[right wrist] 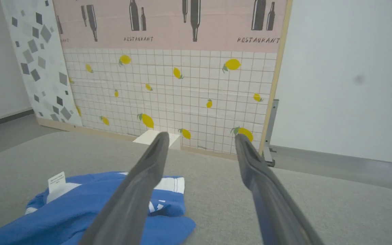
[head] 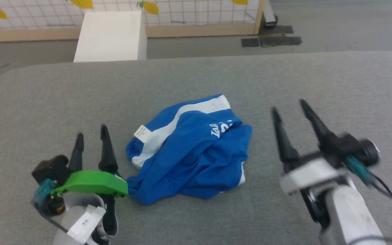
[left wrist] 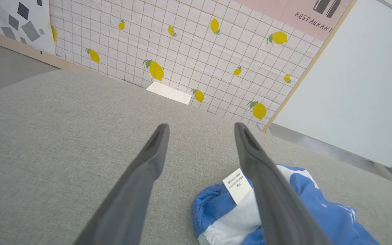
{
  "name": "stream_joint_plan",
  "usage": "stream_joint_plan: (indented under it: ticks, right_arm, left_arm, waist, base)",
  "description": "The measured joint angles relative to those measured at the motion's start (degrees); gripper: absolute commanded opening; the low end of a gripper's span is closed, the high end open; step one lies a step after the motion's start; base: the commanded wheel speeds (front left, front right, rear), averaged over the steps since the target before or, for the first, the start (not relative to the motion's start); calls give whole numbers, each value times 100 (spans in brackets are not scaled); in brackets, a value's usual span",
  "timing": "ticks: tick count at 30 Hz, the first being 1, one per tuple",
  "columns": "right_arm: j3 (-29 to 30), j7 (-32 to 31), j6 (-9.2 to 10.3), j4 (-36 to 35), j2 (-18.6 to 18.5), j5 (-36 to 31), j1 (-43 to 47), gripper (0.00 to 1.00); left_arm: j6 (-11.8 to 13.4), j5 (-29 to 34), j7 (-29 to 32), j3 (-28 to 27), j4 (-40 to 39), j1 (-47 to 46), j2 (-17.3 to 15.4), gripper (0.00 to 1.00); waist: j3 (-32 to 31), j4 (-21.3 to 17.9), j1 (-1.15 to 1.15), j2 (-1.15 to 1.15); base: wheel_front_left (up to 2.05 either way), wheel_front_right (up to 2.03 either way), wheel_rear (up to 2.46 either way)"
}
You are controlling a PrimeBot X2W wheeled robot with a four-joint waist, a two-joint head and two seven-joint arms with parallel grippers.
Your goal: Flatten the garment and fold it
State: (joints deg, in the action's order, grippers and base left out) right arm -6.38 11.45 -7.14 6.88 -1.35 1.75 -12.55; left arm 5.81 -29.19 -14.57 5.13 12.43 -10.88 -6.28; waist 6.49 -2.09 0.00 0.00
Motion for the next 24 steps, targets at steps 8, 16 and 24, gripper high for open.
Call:
stream_joint_plan:
  ticks: [8, 16, 24]
  right_arm:
    - [-509, -1538, -1, 1773, 1, 287, -1609, 100]
    - [-410, -2878, -1, 3270, 3, 198, -2685, 100]
    - [-400, -4307, -1, 4178, -1, -47, -3343, 100]
  left_arm:
    - [-509, 576, -15, -402, -668, 76, 309, 100]
    - [-581, 544, -15, -308, -917, 13, 319, 100]
    - [-566, 488, -15, -160, -1013, -159, 325, 100]
  waist:
    - [325, 368, 0, 0]
    - [712, 728, 0, 0]
    - [1076, 1023, 0, 0]
  base:
    - [0, 0, 0]
    - [0, 0, 0]
    - [0, 0, 0]
